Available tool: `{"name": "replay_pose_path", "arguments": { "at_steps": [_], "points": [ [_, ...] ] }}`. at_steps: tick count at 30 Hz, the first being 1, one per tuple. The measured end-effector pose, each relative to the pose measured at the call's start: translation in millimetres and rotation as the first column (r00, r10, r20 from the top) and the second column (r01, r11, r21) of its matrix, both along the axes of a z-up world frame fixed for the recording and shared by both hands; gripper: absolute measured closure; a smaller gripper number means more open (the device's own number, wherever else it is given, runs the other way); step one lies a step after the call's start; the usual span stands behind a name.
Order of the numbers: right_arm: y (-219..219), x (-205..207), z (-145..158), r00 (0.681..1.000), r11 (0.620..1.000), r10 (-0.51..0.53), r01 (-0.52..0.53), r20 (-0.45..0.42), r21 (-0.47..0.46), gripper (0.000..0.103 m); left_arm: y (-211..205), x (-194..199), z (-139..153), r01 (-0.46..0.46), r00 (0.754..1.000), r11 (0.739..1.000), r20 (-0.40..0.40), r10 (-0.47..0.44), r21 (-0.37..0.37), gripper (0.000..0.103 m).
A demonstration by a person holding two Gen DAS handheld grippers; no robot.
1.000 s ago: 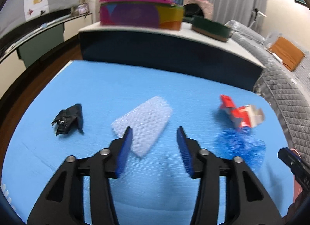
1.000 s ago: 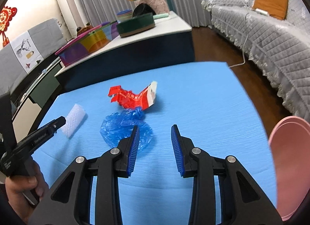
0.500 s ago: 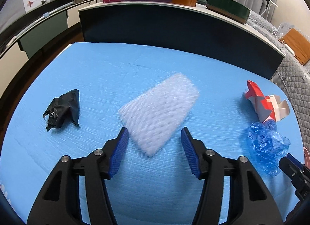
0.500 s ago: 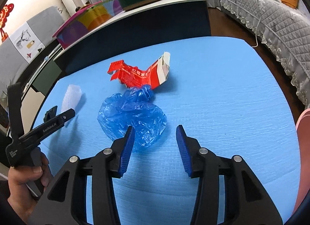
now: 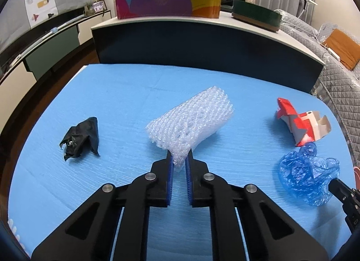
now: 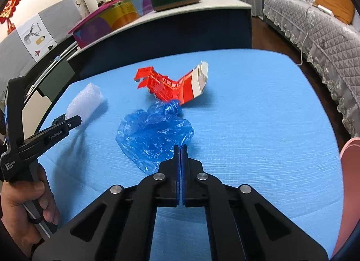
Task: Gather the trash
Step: 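Grasp the white foam net sleeve with the left gripper while the right grasps the blue plastic bag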
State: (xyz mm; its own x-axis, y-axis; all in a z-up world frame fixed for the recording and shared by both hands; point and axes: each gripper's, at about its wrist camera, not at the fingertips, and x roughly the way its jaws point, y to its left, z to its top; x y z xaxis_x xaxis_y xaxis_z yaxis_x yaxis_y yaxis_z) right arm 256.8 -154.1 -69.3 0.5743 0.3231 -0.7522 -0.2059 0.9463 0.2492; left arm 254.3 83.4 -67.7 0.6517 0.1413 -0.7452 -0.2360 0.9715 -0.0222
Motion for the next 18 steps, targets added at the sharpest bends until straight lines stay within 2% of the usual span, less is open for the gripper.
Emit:
{"name": "replay_pose_path", "arguments": {
  "at_steps": [18],
  "points": [
    [-48.1,-44.3,42.9,0.99,0.996,-0.093,0.093,0.106,0.004,0.102,-45.1,-35.8,33.5,0.105,0.99,0.994,0.096,-0.105,-0.001,0.094]
  ]
}}
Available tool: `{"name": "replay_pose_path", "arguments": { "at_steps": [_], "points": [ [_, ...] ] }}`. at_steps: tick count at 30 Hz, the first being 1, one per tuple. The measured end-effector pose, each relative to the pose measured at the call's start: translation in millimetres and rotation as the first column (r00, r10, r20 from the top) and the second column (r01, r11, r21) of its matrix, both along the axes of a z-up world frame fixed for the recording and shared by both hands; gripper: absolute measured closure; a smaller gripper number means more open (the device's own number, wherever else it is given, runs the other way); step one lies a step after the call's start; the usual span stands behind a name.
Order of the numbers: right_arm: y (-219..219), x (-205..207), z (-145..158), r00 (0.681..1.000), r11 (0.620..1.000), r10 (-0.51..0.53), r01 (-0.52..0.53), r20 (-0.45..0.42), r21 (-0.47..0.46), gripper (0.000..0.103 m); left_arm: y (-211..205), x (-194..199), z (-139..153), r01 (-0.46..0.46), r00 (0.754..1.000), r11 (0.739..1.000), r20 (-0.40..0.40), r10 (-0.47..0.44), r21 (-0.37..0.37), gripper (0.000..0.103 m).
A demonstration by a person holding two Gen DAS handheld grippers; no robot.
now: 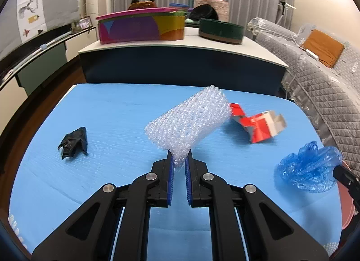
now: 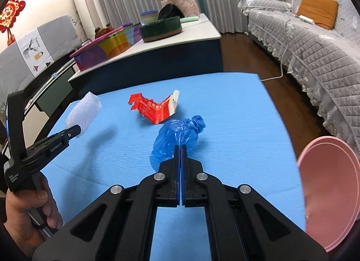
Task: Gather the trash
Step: 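Grasp the white foam net sleeve with the left gripper while the right grasps the blue plastic bag, then carry the foam net and blue bag over the pink bin and open both grippers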
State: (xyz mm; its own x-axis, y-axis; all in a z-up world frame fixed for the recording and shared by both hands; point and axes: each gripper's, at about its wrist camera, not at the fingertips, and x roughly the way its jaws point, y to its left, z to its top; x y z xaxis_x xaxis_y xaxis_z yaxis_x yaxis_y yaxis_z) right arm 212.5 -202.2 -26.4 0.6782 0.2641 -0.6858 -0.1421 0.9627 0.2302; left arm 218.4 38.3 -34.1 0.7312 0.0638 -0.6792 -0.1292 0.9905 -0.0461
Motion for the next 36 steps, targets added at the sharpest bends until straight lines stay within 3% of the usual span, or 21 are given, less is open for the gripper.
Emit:
{"name": "replay_pose_path", "arguments": {
  "at_steps": [12,36],
  "points": [
    [-36.4,-30.0,16.6,0.996,0.997,-0.077,0.078,0.039,-0.014,0.102,-41.5,-22.2,16.6,0.116,0.992,0.993,0.056,-0.115,-0.01,0.094],
    [-114.3,-55.5,25.5,0.971,0.973,-0.23,0.232,0.069,-0.016,0.102,-115.9,-16.3,18.9,0.246,0.967,0.969,0.076,-0.245,-0.012,0.094]
  ]
}}
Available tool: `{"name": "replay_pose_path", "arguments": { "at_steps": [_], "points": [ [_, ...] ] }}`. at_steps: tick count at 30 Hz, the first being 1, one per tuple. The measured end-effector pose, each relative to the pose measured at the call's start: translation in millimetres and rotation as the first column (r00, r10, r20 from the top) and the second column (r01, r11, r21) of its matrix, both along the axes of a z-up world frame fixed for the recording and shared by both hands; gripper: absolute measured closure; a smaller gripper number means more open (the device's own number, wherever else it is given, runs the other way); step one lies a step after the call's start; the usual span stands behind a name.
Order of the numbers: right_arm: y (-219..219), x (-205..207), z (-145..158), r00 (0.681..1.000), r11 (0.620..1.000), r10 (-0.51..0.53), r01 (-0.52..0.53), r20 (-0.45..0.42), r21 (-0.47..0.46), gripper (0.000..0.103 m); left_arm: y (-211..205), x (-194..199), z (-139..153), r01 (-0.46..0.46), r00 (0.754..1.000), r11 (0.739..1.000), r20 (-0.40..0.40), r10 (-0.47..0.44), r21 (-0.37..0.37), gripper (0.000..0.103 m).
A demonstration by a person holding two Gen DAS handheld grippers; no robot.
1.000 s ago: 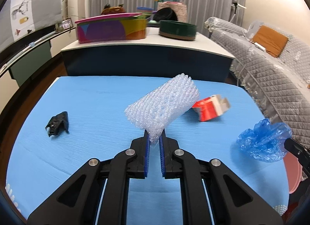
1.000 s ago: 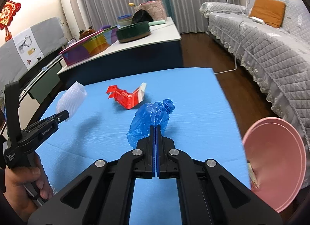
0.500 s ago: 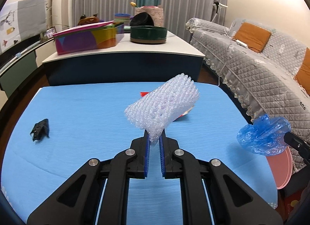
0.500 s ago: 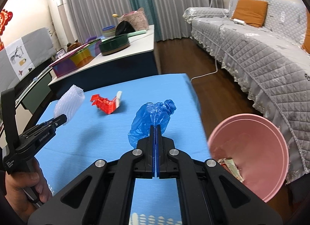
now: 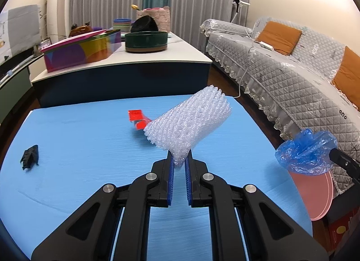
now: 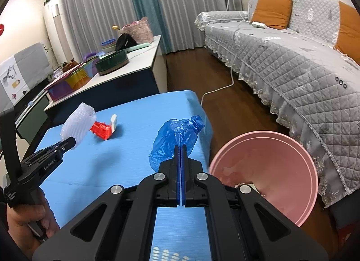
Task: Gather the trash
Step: 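Carry the foam net and blue bag over the pink bin and open both grippers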
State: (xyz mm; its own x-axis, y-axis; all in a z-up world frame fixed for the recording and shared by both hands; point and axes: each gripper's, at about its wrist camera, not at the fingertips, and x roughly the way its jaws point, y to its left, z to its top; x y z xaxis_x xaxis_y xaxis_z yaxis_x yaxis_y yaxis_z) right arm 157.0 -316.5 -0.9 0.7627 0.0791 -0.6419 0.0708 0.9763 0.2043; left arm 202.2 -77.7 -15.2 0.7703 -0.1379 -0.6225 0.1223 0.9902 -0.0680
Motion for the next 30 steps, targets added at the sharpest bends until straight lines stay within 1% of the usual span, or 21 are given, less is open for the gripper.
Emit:
{"name": "replay_pose_path", "arguments": {
  "at_steps": [8,16,26,30],
  "points": [
    [-17.9,-3.8,-1.2,0.999,0.999,-0.037,0.037,0.005,0.002,0.102,-22.5,-1.9,-0.1,0.041,0.999,0.999,0.008,-0.042,0.015,0.094],
    [-37.9,-7.0,1.3,0.996,0.996,-0.085,0.085,0.017,-0.001,0.102,-47.0,-3.4,1.1,0.101,0.995,0.995,0.017,-0.101,0.004,0.096],
    [-71.0,-15.4,-0.8,0.988,0.988,-0.153,0.153,0.016,-0.004,0.102,-83.2,-7.9,1.8,0.182,0.983,0.983,0.03,-0.181,-0.008,0.096],
    [-84.7,-20.4,-2.9,0.983,0.983,-0.185,0.185,0.008,-0.009,0.102,-104.1,-14.2,-0.6,0.233,0.972,0.972,0.03,-0.233,-0.007,0.096]
  ]
}}
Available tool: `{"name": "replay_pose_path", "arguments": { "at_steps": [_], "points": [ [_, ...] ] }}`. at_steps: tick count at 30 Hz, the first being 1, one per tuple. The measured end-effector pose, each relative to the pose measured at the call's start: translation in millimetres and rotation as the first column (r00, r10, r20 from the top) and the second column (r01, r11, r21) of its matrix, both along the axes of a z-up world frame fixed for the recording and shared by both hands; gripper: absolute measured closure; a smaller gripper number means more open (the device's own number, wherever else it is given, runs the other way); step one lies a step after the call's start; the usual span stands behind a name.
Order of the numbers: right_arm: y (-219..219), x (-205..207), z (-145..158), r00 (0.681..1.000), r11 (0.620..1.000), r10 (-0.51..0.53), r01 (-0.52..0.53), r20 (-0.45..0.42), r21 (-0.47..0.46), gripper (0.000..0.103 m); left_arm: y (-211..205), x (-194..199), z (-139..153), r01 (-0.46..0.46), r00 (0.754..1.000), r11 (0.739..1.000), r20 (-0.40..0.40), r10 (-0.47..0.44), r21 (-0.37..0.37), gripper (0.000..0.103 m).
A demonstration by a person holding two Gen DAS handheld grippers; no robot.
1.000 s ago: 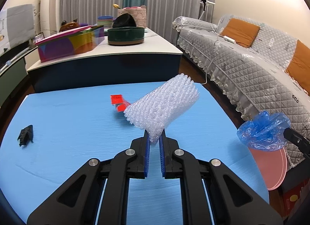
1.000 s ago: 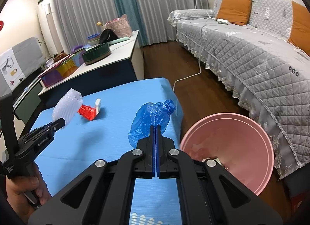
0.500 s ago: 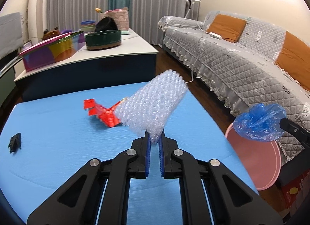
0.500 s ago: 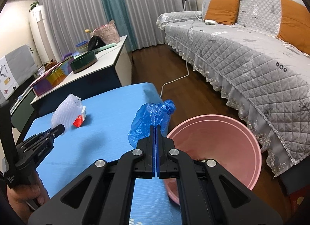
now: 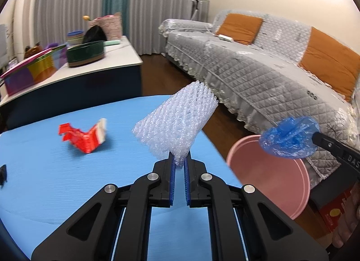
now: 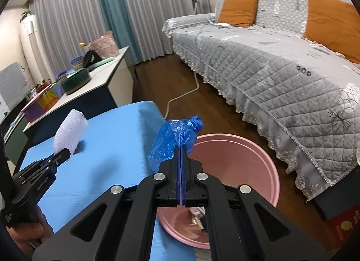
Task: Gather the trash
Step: 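Carry the foam net and blue bag over the pink bin and open both grippers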
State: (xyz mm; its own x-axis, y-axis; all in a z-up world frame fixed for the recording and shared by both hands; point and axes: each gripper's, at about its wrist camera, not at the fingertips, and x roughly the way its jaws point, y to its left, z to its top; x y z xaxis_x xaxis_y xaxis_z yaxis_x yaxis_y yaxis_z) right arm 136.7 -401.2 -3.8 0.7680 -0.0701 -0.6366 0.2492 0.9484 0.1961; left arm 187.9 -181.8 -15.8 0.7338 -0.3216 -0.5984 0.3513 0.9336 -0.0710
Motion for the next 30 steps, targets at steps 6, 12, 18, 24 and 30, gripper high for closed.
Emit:
{"name": "replay_pose_path", "arguments": {
  "at_steps": [6,12,18,24,30],
  "points": [
    [-21.6,-7.2,-4.9,0.998,0.998,-0.054,0.054,-0.018,-0.01,0.102,-32.6,-11.1,-1.6,0.091,0.996,0.996,0.002,-0.091,-0.006,0.096],
    [-37.2,-12.2,-11.6,0.996,0.996,-0.084,0.084,-0.039,-0.018,0.102,-58.3,-17.4,-4.4,0.172,0.985,0.985,-0.015,-0.172,-0.019,0.096],
    [-48.3,-16.8,-17.7,0.992,0.994,-0.108,0.106,-0.061,-0.035,0.102,-79.4,-21.2,-7.6,0.233,0.971,0.972,-0.043,-0.234,-0.031,0.096],
    [-58.7,-20.6,-24.2,0.988,0.991,-0.13,0.126,-0.089,-0.042,0.102,-101.1,-23.6,-11.2,0.278,0.958,0.96,-0.063,-0.28,-0.031,0.096],
    [-65.7,-21.1,-32.8,0.986,0.994,-0.113,0.114,-0.126,-0.003,0.098,-109.7,-20.5,-12.5,0.307,0.947,0.951,-0.083,-0.309,-0.043,0.071]
  ]
}}
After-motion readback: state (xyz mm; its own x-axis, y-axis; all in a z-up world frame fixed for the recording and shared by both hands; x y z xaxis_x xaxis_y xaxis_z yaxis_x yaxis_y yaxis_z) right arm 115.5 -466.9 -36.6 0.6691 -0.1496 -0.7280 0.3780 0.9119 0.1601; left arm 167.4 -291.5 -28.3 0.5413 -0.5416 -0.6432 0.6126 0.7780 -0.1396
